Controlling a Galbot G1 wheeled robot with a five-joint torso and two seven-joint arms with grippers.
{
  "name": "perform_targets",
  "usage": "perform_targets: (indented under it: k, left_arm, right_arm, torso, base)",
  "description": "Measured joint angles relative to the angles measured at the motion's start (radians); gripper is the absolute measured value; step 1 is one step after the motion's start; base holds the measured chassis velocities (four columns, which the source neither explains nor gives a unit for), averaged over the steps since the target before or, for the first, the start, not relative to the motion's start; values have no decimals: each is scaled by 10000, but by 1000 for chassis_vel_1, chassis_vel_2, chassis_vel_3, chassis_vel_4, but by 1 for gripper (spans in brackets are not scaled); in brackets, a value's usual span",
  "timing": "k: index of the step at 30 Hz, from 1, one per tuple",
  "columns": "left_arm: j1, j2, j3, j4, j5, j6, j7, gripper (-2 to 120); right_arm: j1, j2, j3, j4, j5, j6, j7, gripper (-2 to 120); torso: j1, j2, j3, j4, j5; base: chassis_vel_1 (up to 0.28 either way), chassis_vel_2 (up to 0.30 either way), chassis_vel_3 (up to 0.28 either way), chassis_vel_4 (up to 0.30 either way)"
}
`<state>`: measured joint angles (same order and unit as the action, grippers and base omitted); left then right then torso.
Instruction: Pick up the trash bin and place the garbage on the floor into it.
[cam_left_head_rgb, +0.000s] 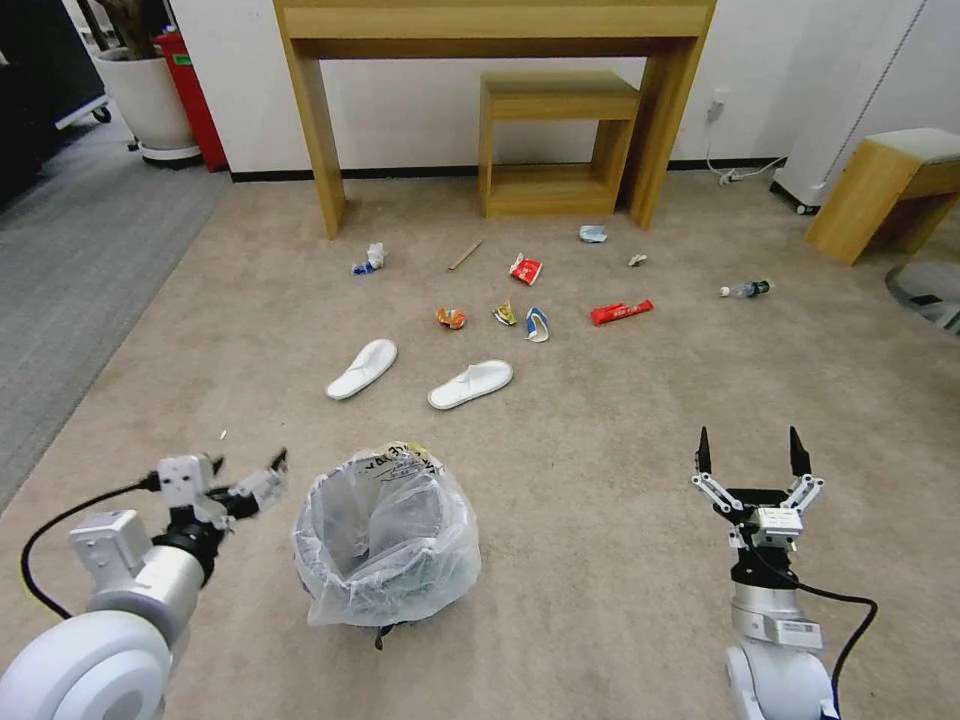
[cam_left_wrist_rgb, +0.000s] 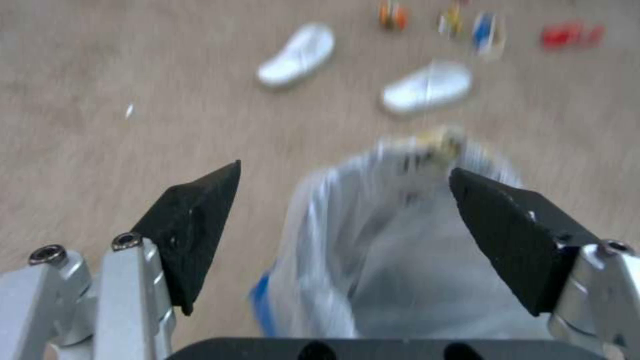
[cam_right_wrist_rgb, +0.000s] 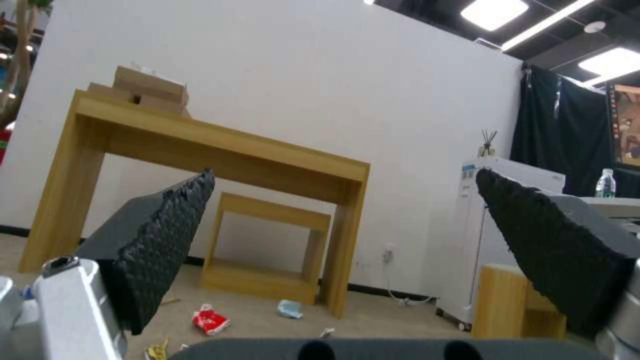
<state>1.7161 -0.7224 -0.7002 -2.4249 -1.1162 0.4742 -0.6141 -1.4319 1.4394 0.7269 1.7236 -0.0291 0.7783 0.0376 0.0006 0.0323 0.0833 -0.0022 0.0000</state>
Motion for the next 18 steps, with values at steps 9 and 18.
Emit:
perform_targets:
  k: [9, 18]
  left_arm:
    - [-771, 1330, -220, -240, -1882, 921, -1231, 99]
    - [-906, 1905, -190, -166, -2571, 945, -1430, 113]
  right_arm:
    - [-12, 133, -73, 15, -163, -40, 44, 100]
    - [-45, 155, -67, 17, -197, -53, 53, 100]
  torso:
    - [0, 0, 0, 0, 0]
    - [0, 0, 0, -3, 2]
  base:
    - [0, 0, 0, 0]
    - [0, 0, 0, 0]
